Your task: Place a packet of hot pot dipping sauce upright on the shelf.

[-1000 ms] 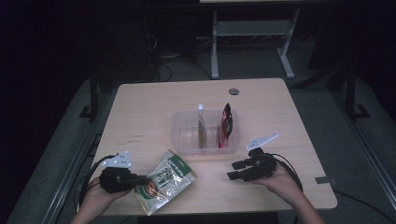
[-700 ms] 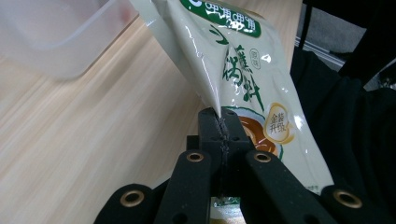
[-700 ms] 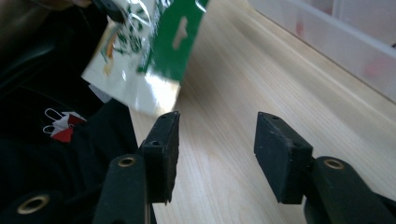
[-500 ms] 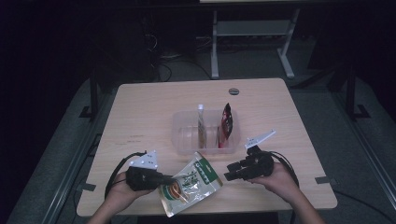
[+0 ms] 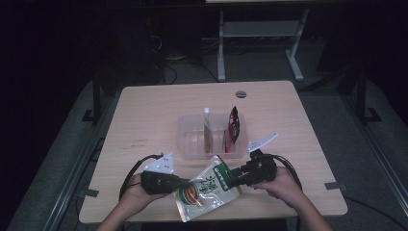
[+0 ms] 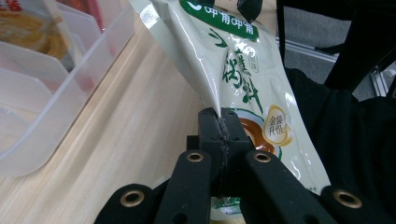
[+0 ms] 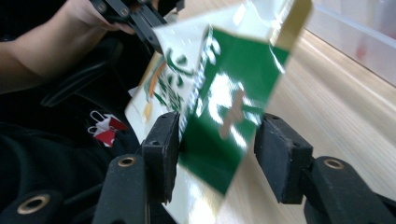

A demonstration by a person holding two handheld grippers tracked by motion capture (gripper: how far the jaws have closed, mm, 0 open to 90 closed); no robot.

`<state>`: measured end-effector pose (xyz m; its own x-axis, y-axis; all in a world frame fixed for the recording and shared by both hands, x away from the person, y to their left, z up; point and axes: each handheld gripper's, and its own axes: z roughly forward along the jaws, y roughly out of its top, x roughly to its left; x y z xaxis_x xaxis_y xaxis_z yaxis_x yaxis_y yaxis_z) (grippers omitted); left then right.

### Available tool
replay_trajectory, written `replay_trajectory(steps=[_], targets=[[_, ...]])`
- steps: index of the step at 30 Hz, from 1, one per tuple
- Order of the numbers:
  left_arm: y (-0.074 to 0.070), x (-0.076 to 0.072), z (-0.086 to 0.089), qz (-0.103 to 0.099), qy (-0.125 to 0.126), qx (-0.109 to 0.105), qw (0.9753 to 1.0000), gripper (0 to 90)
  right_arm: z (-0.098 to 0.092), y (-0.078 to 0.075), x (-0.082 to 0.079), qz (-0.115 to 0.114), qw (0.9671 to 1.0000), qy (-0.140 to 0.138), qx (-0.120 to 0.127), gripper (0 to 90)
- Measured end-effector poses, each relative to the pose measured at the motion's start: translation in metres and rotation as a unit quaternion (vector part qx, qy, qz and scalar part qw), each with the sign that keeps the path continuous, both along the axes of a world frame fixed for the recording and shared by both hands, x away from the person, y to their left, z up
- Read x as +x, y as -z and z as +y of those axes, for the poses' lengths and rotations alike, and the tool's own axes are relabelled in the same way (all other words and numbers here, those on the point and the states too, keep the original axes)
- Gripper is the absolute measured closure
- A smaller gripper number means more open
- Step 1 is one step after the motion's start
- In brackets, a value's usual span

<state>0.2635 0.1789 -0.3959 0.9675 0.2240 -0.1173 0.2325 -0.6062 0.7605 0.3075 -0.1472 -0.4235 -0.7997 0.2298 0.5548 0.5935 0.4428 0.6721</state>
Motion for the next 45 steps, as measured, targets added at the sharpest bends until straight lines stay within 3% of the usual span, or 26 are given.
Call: replay_trajectory(steps=[4,7,14,15,25,26,31,34,39,44,45], targets=[[0.000,0.001,-0.003,-0.005,0.002,0.003,1.0000,90.0,0.001,0.000,0.000,-0.003,1.0000,0.000,-0.008,53.3],[0.002,0.003,-0.001,-0.008,-0.001,0.005,1.0000,90.0,-0.005,-0.003,0.000,-0.008,0.9999,0.005,0.012,68.1],[0.004,0.005,-0.002,-0.007,-0.004,0.000,1.0000,90.0,-0.002,-0.006,-0.001,-0.008,0.9998,0.000,0.016,70.4],[0.005,0.005,-0.002,-0.007,-0.004,0.002,1.0000,90.0,-0.001,-0.006,-0.001,-0.015,0.9997,-0.001,0.019,75.7],[0.005,0.009,-0.005,-0.015,-0.001,0.001,0.9999,90.0,0.001,-0.007,-0.002,-0.013,0.9998,-0.007,0.013,82.7],[0.005,0.009,-0.005,-0.016,0.000,0.000,0.9999,90.0,0.000,-0.008,-0.002,-0.020,0.9997,-0.009,0.012,88.6],[0.008,0.011,-0.005,-0.009,0.001,-0.003,1.0000,89.8,0.001,-0.010,-0.004,-0.025,0.9995,-0.016,0.004,89.9],[0.008,0.013,-0.002,-0.009,-0.001,-0.009,0.9999,88.9,0.001,-0.011,-0.003,-0.017,0.9994,-0.014,0.026,90.0],[0.010,0.014,-0.001,-0.016,-0.017,-0.012,0.9997,79.5,0.001,-0.015,-0.004,-0.020,0.9988,-0.012,0.044,90.0],[0.007,0.017,0.005,-0.026,-0.048,-0.022,0.9983,56.3,0.002,-0.016,-0.004,-0.013,0.9975,-0.014,0.069,90.0],[0.007,0.018,0.007,-0.025,-0.054,-0.023,0.9980,56.3,0.002,-0.018,-0.004,-0.010,0.9972,-0.013,0.074,90.0]])
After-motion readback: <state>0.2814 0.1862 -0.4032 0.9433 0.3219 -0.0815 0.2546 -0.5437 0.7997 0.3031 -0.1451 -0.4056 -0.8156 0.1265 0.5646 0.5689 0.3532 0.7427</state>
